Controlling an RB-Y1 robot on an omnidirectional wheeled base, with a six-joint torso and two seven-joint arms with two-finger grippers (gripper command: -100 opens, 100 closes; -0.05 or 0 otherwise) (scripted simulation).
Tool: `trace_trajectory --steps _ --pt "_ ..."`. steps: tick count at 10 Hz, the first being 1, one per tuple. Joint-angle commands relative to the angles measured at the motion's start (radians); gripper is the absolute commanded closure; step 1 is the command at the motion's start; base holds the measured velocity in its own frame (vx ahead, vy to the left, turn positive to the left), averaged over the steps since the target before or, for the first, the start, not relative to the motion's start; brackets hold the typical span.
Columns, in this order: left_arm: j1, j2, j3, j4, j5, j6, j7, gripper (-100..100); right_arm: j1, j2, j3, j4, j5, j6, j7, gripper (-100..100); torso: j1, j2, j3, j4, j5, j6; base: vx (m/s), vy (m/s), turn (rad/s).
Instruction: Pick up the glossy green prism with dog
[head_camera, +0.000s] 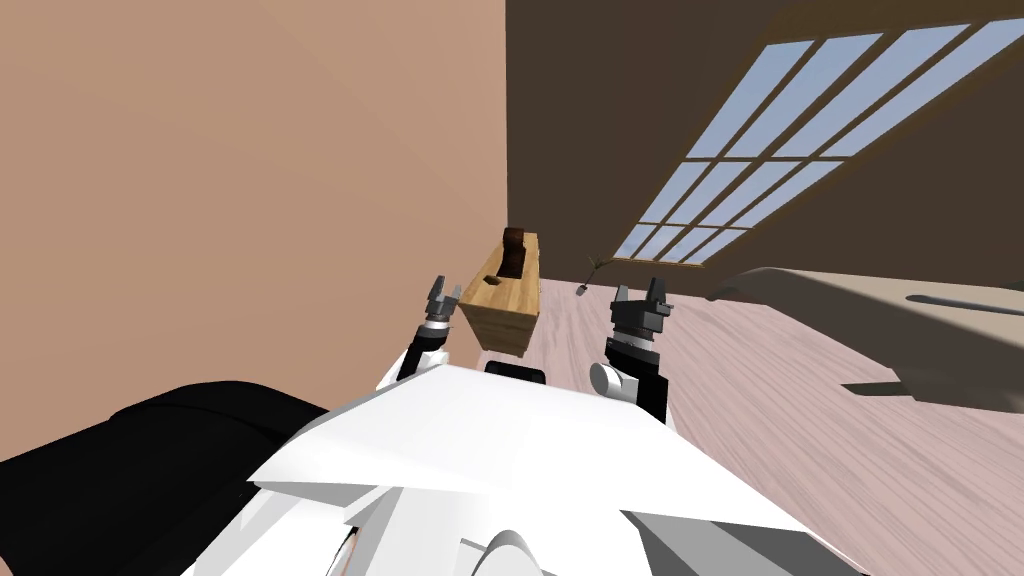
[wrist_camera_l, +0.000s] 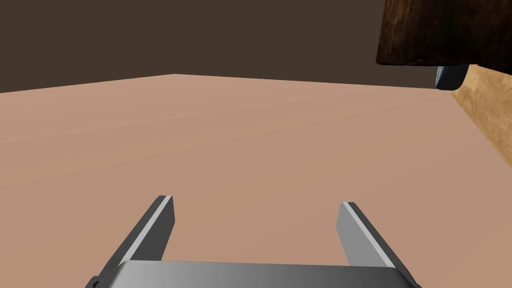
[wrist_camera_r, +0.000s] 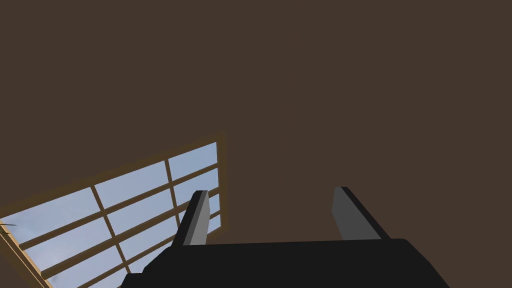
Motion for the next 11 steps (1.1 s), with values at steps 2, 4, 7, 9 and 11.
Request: trace_trajectory --steps 2,4,7,9,11 --pt "0.04 0.09 0.003 0.061 0.006 0.023 0.082 -100 0.0 0.0 0.0 0.0 0.0 0.0 0.0 0 -0.001 0.0 0.0 0.0 0.0 0.0 -0.016 -0.135 -0.061" --pt "0.06 0.15 0.003 0.105 0.008 0.034 0.133 -100 0.0 0.0 0.0 0.0 0.0 0.0 0.0 0 -0.002 0.001 0.001 0.0 -0.001 0.0 -0.012 -0.132 -0.035" --pt "0.081 0.234 0.003 0.142 0.01 0.045 0.196 -100 0.0 0.0 0.0 0.0 0.0 0.0 0.0 0 -0.001 -0.001 -0.001 0.0 0.0 0.0 0.012 -0.103 -0.029" --pt "0.102 0.292 0.002 0.18 0.012 0.056 0.249 -100 0.0 0.0 0.0 0.0 0.0 0.0 0.0 0 -0.002 0.0 0.0 0.0 0.0 0.0 -0.002 -0.127 -0.037" --pt "0.125 0.351 0.0 0.218 0.014 0.067 0.304 -100 0.0 0.0 0.0 0.0 0.0 0.0 0.0 0 -0.003 -0.001 0.0 0.0 -0.001 0.0 0.018 -0.135 -0.03"
